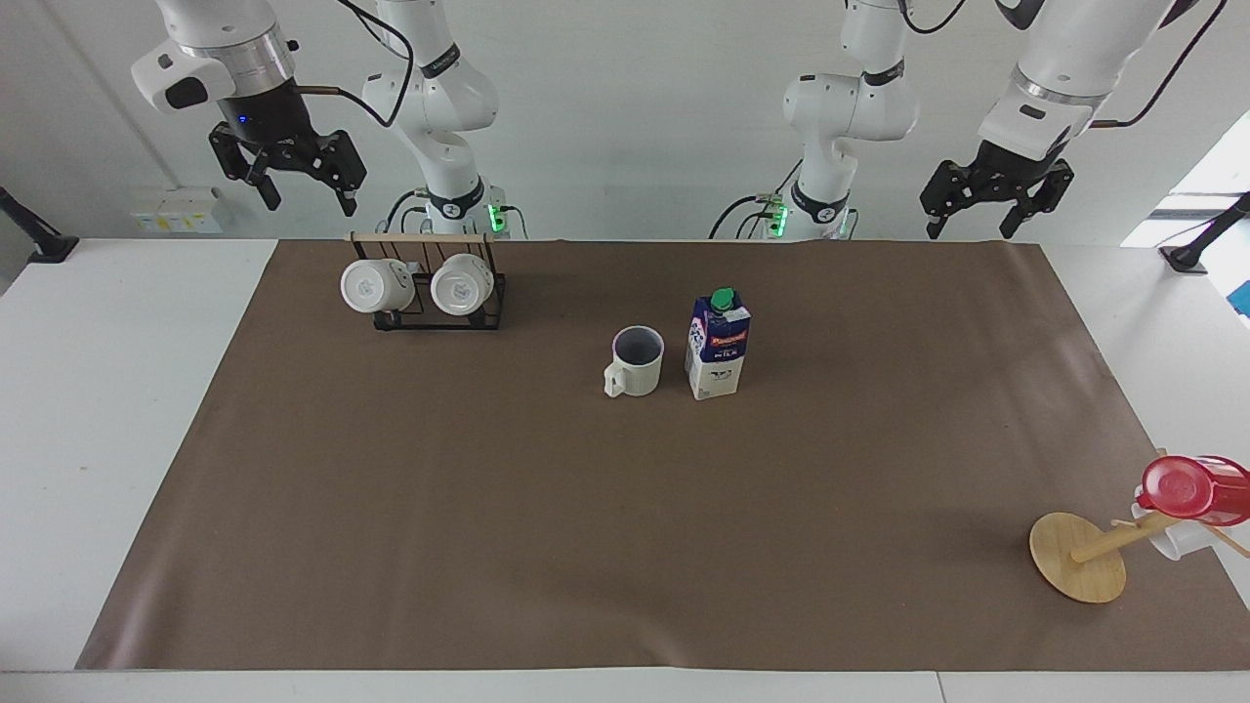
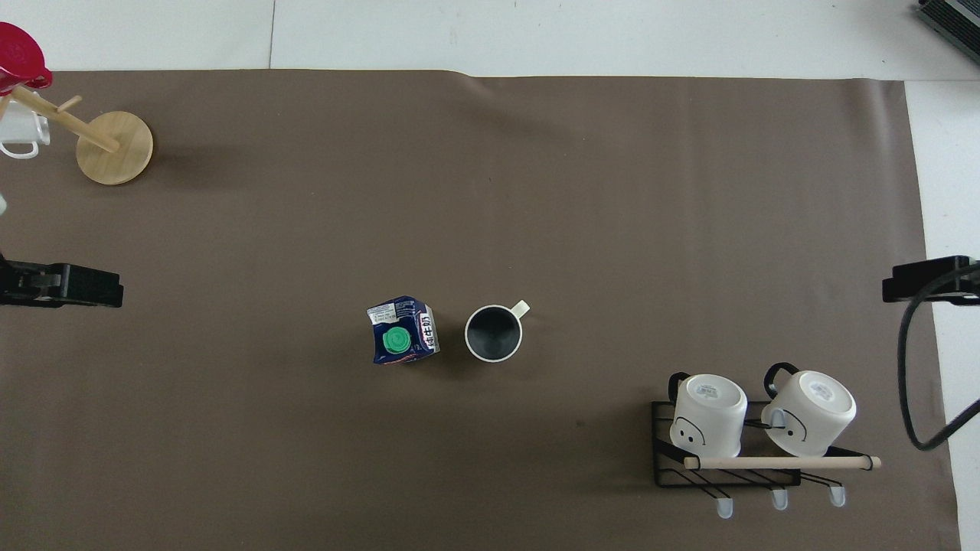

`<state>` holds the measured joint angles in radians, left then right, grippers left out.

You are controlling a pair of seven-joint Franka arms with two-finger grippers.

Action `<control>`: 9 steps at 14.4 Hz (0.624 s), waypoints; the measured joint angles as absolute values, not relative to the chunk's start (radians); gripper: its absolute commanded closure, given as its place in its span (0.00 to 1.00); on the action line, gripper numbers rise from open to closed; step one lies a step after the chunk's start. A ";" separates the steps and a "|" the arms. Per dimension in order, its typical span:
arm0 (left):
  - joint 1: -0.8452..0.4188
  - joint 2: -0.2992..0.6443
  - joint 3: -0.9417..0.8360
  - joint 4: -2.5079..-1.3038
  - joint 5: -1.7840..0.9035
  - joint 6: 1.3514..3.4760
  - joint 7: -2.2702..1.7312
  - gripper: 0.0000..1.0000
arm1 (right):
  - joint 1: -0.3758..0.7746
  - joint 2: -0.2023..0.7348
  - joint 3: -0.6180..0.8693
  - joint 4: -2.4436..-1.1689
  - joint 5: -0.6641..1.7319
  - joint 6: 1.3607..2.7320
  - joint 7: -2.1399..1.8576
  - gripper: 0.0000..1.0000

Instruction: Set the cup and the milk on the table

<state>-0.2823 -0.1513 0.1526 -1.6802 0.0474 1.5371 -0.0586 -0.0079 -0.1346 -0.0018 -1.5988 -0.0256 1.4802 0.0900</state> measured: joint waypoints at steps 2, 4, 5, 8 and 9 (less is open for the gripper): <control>-0.279 -0.150 0.154 -1.680 0.047 1.536 -0.052 0.00 | -0.008 -0.135 -0.002 -1.599 -0.026 1.480 0.090 0.00; -0.259 -0.149 0.150 -1.680 0.047 1.536 -0.036 0.00 | -0.008 -0.135 -0.002 -1.599 -0.026 1.480 0.090 0.00; -0.245 -0.149 0.147 -1.680 0.047 1.536 -0.028 0.00 | -0.008 -0.135 -0.002 -1.599 -0.026 1.480 0.090 0.00; -0.195 -0.149 0.106 -1.680 0.043 1.536 -0.016 0.00 | -0.008 -0.135 -0.002 -1.599 -0.026 1.480 0.090 0.00; -0.183 -0.148 0.087 -1.680 0.042 1.536 -0.016 0.00 | -0.008 -0.135 -0.002 -1.599 -0.026 1.480 0.090 0.00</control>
